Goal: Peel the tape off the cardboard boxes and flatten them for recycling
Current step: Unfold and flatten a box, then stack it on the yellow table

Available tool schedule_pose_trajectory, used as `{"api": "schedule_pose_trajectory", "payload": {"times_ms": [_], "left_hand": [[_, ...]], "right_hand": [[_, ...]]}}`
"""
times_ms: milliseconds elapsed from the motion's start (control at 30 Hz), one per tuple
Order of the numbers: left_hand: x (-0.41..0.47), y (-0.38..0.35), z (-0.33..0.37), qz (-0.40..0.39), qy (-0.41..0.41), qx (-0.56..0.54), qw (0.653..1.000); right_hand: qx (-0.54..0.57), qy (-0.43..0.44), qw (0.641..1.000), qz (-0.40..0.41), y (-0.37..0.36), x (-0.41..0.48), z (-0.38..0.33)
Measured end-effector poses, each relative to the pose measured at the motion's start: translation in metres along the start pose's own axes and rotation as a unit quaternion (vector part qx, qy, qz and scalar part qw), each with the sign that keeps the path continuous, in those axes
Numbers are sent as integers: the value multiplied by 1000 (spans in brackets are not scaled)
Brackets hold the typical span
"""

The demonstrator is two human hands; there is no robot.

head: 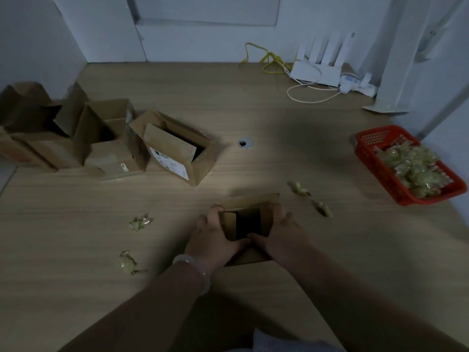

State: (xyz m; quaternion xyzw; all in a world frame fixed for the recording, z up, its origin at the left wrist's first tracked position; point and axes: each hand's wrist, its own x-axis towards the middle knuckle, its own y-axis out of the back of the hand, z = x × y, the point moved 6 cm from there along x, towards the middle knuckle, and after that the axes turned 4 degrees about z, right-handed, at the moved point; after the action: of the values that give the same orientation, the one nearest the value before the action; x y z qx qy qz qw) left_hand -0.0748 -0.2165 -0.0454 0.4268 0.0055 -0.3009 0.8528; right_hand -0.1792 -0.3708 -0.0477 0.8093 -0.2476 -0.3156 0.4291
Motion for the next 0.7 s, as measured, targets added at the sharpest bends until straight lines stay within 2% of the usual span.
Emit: {"api": "schedule_pose_trajectory", "payload": {"times_ms": [133, 233, 267, 333, 400, 500, 533, 633, 700], "left_hand": [[5, -1, -1, 11, -1, -9, 1000], [4, 9, -7, 7, -26, -67, 997], [3, 15, -6, 17, -57, -71, 996], [-2, 26, 1, 34, -172, -62, 983], [-9, 29, 4, 21, -259, -36, 965], [-17, 21, -11, -17, -307, 39, 951], [-20, 17, -16, -28, -322, 66, 944], [-32, 4, -21, -61, -397, 140, 905], [-41, -8, -20, -82, -436, 165, 881]], "right_hand": [[43, -11, 999, 4, 0, 4, 0], [154, -16, 986, 59, 14, 4, 8], [185, -6, 979, 82, 20, 5, 11], [224, 21, 969, 99, 29, 6, 18], [313, 14, 947, 68, 29, 4, 27], [490, -76, 867, -50, 13, -5, 44], [503, -92, 855, -88, 5, -8, 50], [490, -138, 851, -133, -8, -17, 68], [453, -164, 864, -145, -22, -22, 82]]}}
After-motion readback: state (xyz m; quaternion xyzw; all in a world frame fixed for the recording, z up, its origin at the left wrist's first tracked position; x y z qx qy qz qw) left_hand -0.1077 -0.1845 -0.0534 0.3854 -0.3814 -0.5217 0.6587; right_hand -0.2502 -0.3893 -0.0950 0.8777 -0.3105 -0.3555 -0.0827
